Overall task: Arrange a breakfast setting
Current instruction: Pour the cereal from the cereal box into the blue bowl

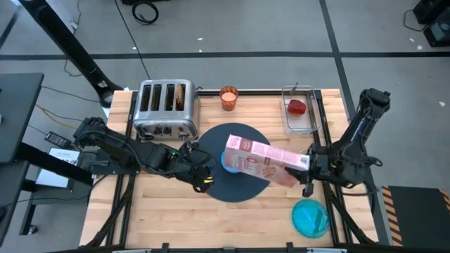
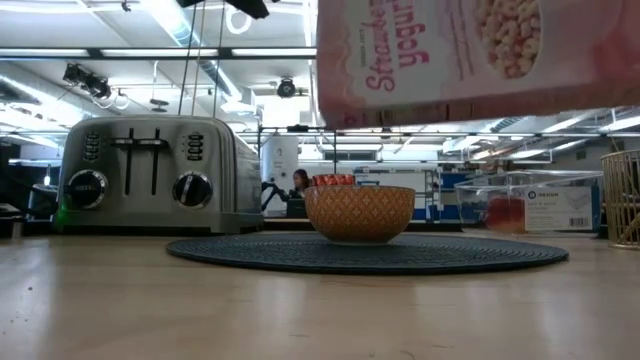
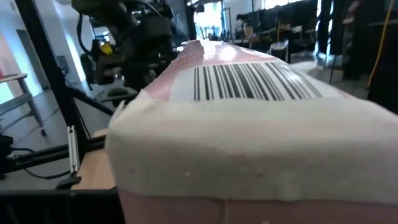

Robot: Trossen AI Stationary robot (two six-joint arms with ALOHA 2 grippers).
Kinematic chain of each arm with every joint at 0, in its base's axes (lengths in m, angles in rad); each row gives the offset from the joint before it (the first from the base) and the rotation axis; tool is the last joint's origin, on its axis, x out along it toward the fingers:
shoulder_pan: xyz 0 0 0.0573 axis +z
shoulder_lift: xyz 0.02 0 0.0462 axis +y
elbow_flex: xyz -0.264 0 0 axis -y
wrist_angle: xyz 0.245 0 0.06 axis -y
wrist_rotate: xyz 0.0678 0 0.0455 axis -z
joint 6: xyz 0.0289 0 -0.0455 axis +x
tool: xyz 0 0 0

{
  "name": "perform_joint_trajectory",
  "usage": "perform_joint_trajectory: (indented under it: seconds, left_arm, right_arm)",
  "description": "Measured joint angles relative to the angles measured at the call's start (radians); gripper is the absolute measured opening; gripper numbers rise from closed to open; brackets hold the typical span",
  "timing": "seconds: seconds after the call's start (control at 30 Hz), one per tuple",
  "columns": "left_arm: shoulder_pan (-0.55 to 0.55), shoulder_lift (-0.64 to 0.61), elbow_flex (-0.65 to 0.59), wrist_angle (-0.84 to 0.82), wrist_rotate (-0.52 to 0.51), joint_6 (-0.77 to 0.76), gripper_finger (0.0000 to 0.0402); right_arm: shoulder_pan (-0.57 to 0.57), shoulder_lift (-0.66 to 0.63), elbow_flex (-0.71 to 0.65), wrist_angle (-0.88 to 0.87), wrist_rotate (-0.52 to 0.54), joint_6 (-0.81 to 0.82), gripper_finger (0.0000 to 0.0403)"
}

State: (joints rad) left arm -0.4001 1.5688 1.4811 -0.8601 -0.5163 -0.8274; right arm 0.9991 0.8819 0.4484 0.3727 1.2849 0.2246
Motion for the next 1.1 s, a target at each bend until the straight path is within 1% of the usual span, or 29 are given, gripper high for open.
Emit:
perform_joint_trajectory:
  seconds: [0.1,0.17,0.3,0.4,0.57,0.63,0.87,1.1]
  left_arm:
    - [-0.009,0.000,0.000,0.012,0.001,-0.006,0.0144]
    - [-0.016,0.000,0.000,0.014,0.001,-0.018,0.0144]
    - [-0.023,0.000,0.000,0.015,0.002,-0.033,0.0144]
    - [-0.025,0.000,0.000,0.022,0.002,-0.040,0.0144]
    - [-0.024,0.000,0.000,0.044,0.002,-0.041,0.0144]
    - [-0.024,0.000,0.000,0.048,0.002,-0.043,0.0144]
    - [-0.023,0.000,0.000,0.068,-0.005,-0.047,0.0144]
    - [-0.023,0.000,0.000,0.072,-0.006,-0.047,0.0144]
  right_arm:
    - [-0.033,-0.031,-0.002,-0.095,-0.051,0.081,0.0162]
    - [-0.043,-0.059,-0.002,-0.121,-0.078,0.088,0.0162]
    - [-0.047,-0.116,0.000,-0.191,-0.081,0.085,0.0162]
    - [-0.048,-0.161,0.024,-0.341,-0.099,0.123,0.0162]
    - [-0.085,-0.191,0.113,-0.639,-0.216,0.258,0.0162]
    - [-0.103,-0.186,0.138,-0.705,-0.258,0.285,0.0162]
    - [-0.157,-0.187,0.191,-0.785,-0.329,0.281,0.0162]
    - [-0.234,-0.179,0.232,-0.826,-0.427,0.253,0.0162]
